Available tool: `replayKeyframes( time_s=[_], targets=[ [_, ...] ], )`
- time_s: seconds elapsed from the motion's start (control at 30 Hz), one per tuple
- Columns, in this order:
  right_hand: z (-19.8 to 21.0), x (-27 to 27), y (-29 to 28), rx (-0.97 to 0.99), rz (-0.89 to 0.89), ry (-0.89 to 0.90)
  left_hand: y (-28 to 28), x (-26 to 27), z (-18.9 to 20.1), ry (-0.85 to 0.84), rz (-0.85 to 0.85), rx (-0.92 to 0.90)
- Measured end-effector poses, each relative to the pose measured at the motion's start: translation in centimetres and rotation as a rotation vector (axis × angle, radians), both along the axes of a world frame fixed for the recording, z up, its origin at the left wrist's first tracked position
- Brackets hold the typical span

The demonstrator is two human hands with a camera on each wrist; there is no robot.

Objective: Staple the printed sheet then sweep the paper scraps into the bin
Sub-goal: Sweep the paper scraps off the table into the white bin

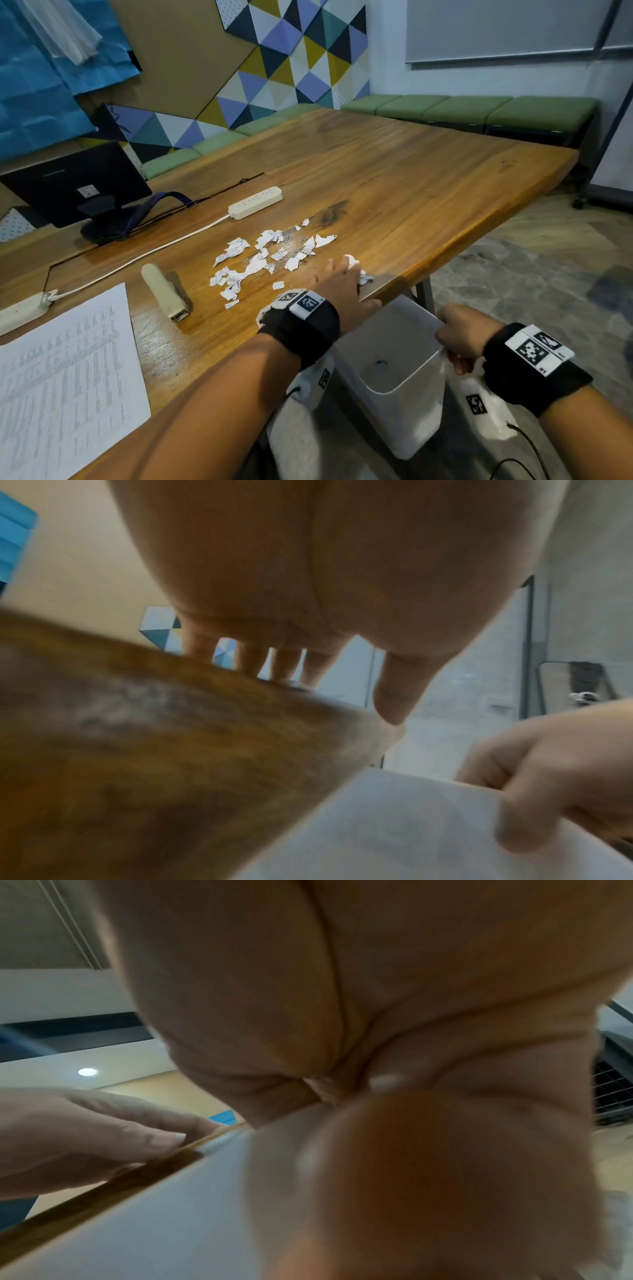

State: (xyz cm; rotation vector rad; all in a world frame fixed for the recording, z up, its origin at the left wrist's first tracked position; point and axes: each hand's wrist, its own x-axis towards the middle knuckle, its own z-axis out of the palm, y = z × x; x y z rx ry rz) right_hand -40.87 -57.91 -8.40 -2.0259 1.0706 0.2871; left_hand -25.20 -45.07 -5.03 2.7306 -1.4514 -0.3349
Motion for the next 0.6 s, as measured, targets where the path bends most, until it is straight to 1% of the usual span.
replayKeyframes(
  time_s=[0.07, 0.17, 0.3, 0.4, 0.43, 0.5, 0.53, 0.6],
  targets=[
    [0.0, 0.0, -0.2, 0.002, 0.004, 0.001, 0.9, -1.5, 0.0, -0.011, -0.079, -0.072],
    [0.0, -0.1, -0.4, 0.021, 0.02, 0.011, 2.4, -3.8, 0.1, -0.091, -0.197, -0.125],
    [-0.3, -0.2, -0.5, 0.027, 0.027, 0.019, 3.4, -5.5, -0.4, -0.028, -0.266, -0.14],
    [-0.5, -0.1, -0.3, 0.05, 0.004, 0.016, 3.9, -5.6, -0.1, 0.028, -0.294, -0.217],
    [-0.6, -0.1, -0.2, 0.057, -0.001, 0.02, 4.0, -5.1, 0.2, 0.042, -0.263, -0.252],
    [-0.7, 0.0, 0.1, 0.059, -0.001, 0.018, 4.3, -3.4, 1.3, 0.068, -0.128, -0.316],
    [-0.7, 0.1, 0.3, 0.055, 0.003, 0.008, 4.5, -2.2, 1.9, 0.073, -0.028, -0.323],
    [-0.6, 0.5, 0.7, 0.03, 0.022, -0.004, 5.0, 1.0, 2.9, 0.068, 0.186, -0.279]
  ],
)
